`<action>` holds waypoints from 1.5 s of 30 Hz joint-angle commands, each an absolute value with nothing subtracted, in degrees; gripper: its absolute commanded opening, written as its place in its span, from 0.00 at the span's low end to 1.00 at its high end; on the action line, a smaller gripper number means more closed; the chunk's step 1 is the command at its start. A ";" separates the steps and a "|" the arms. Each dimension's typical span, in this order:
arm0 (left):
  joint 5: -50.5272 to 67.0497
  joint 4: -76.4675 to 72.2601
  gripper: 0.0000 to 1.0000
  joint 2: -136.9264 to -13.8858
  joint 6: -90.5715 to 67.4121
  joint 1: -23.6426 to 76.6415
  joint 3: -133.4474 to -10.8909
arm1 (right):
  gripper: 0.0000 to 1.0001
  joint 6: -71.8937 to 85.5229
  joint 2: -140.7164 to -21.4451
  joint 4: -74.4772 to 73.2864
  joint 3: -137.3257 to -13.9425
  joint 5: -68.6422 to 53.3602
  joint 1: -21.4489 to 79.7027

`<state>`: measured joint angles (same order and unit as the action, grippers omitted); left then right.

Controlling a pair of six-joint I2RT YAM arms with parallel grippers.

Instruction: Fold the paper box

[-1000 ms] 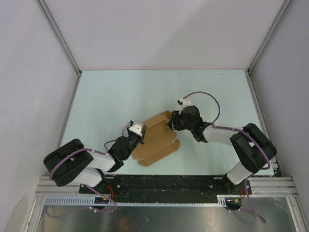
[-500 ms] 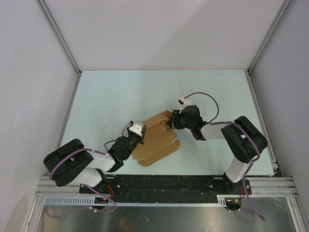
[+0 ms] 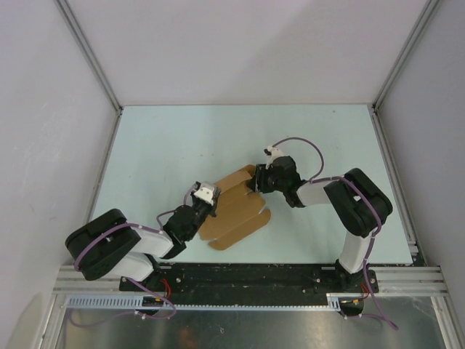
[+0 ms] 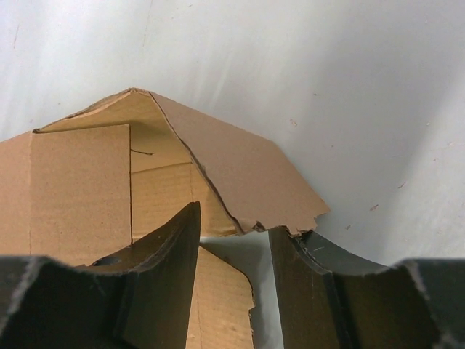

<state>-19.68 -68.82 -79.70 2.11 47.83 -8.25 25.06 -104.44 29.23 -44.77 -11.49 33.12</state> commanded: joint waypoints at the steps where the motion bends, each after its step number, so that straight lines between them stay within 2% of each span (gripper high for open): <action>1: -20.83 -69.26 0.20 -78.75 3.96 48.08 -8.00 | 0.46 25.31 -105.64 30.85 -47.11 -12.83 32.96; 6: -20.92 -69.26 0.20 -78.92 3.87 48.08 -8.00 | 0.40 25.14 -106.26 30.76 -47.29 -13.71 32.96; 14: -20.92 -69.26 0.19 -79.01 3.96 48.08 -8.09 | 0.37 24.61 -106.44 30.41 -47.29 -15.82 33.05; 19: -20.92 -69.26 0.19 -79.28 4.04 48.08 -8.26 | 0.32 24.08 -105.65 30.06 -47.37 -16.43 33.31; 35: -20.92 -69.17 0.19 -79.45 3.96 48.08 -8.17 | 0.30 20.48 -103.01 29.27 -47.29 -14.59 36.12; 40: -20.92 -69.08 0.19 -79.10 3.96 48.08 -8.09 | 0.18 20.13 -102.30 29.62 -47.02 -14.41 36.47; 45: -20.92 -69.00 0.19 -78.75 3.96 48.08 -8.00 | 0.15 21.00 -101.95 30.93 -46.50 -15.20 36.39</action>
<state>-19.97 -68.82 -79.70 2.17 47.83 -8.25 21.12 -104.40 28.47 -45.58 -14.87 36.16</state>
